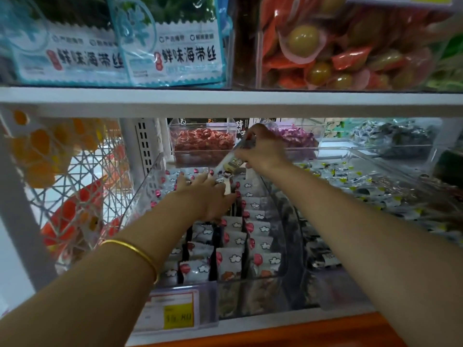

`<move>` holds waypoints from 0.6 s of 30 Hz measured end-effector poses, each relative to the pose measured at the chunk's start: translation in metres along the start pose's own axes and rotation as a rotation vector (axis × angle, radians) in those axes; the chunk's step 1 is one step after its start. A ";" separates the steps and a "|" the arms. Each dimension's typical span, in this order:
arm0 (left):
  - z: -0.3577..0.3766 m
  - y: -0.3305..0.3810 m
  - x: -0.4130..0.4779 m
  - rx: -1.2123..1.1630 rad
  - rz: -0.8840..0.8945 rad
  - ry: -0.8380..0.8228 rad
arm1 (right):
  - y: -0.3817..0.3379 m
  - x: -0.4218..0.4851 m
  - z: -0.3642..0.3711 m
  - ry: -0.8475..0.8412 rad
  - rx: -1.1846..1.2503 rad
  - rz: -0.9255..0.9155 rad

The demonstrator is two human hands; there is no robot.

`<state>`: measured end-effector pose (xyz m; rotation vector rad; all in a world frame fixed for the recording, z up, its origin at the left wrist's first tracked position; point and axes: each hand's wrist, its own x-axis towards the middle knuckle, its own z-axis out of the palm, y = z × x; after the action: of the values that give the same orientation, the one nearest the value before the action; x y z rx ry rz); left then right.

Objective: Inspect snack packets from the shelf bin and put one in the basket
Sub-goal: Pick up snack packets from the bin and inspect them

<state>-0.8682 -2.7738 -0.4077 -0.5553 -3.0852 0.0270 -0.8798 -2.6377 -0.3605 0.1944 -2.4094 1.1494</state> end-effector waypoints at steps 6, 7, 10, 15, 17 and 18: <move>-0.001 -0.005 -0.007 0.131 0.054 -0.107 | -0.006 0.013 0.022 -0.146 -0.296 -0.130; -0.001 -0.005 -0.008 0.117 0.052 -0.101 | -0.006 0.014 0.026 -0.154 -0.313 -0.141; 0.000 -0.004 -0.013 0.116 0.061 -0.076 | -0.010 0.016 0.032 -0.174 -0.353 -0.181; -0.003 -0.008 -0.020 0.096 0.062 -0.066 | -0.021 0.020 0.027 -0.216 -0.372 -0.157; -0.004 -0.009 -0.022 0.115 0.082 -0.073 | -0.020 0.017 0.029 -0.253 -0.402 -0.160; -0.004 -0.009 -0.024 0.122 0.094 -0.072 | -0.018 0.015 0.032 -0.284 -0.426 -0.157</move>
<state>-0.8488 -2.7907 -0.4032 -0.7086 -3.0962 0.2388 -0.8978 -2.6728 -0.3580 0.4209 -2.7618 0.5498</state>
